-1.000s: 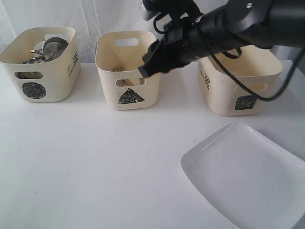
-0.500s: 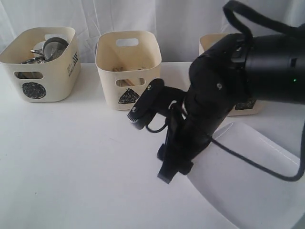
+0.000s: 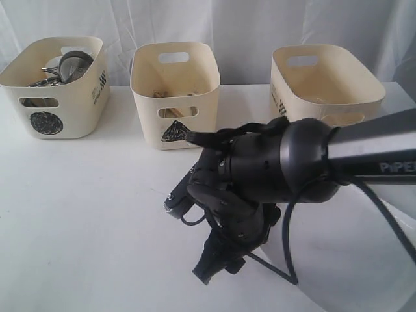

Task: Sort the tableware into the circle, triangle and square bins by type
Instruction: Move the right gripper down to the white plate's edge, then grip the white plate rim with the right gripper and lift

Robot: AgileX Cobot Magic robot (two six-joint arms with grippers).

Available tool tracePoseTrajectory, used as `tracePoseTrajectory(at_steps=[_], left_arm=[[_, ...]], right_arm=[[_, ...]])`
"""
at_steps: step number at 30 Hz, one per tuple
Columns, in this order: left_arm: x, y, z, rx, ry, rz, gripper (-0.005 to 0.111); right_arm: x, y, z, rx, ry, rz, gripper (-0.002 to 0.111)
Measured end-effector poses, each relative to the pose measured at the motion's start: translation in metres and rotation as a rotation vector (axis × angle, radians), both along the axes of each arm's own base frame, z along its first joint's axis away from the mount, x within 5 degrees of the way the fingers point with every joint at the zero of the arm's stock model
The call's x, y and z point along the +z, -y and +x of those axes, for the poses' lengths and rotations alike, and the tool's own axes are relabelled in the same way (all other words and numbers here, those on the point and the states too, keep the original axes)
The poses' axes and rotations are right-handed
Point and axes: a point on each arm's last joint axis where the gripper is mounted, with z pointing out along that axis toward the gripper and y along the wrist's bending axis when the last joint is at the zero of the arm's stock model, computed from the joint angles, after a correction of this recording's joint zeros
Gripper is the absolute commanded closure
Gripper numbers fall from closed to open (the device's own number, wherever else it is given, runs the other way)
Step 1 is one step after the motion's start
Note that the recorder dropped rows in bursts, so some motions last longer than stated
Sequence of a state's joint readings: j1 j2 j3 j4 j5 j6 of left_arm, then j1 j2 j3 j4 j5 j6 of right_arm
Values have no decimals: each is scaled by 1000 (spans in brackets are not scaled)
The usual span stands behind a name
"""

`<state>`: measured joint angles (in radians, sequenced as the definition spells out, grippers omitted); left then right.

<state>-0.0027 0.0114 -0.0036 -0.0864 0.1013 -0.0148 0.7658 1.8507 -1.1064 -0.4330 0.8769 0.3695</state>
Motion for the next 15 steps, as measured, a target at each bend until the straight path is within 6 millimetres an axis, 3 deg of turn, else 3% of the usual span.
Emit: tracePoseTrajectory(at_steps=[9,15], left_arm=[[0,0,0,0,0,0,60],[0,0,0,0,0,0,60]], right_arm=[[-23,2,10,-22,44,-83,50],[-28,11,20,-69,51,-97,50]])
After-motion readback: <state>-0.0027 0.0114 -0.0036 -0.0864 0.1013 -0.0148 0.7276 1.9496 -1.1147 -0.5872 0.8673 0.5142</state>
